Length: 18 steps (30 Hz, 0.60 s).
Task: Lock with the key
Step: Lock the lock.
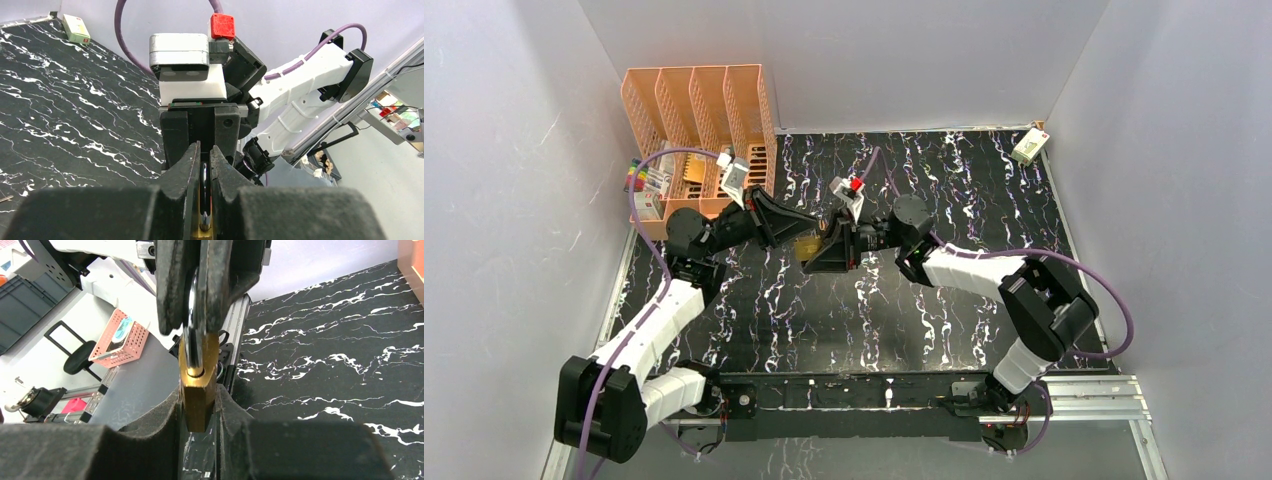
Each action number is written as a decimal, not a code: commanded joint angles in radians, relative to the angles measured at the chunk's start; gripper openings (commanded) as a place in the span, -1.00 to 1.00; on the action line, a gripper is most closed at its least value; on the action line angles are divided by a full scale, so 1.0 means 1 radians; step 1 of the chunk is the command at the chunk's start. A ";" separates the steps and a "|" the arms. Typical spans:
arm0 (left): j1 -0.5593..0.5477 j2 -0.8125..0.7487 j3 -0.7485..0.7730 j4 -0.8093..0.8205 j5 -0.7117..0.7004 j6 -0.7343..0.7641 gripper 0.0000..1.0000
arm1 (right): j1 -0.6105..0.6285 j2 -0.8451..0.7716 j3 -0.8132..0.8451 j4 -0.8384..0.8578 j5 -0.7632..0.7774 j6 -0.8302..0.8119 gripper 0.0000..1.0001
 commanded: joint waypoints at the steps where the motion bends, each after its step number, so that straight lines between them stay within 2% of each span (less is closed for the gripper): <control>1: 0.037 -0.067 0.025 0.159 -0.108 -0.014 -1.00 | -0.013 -0.045 -0.012 -0.107 -0.137 -0.043 -1.00; 11: 0.072 -0.093 -0.001 0.140 -0.100 -0.017 -1.00 | -0.085 -0.167 -0.025 -0.240 -0.126 -0.122 -1.00; 18: 0.092 -0.096 0.007 0.140 -0.121 -0.022 -1.00 | -0.084 -0.163 -0.049 -0.228 -0.159 -0.118 -1.00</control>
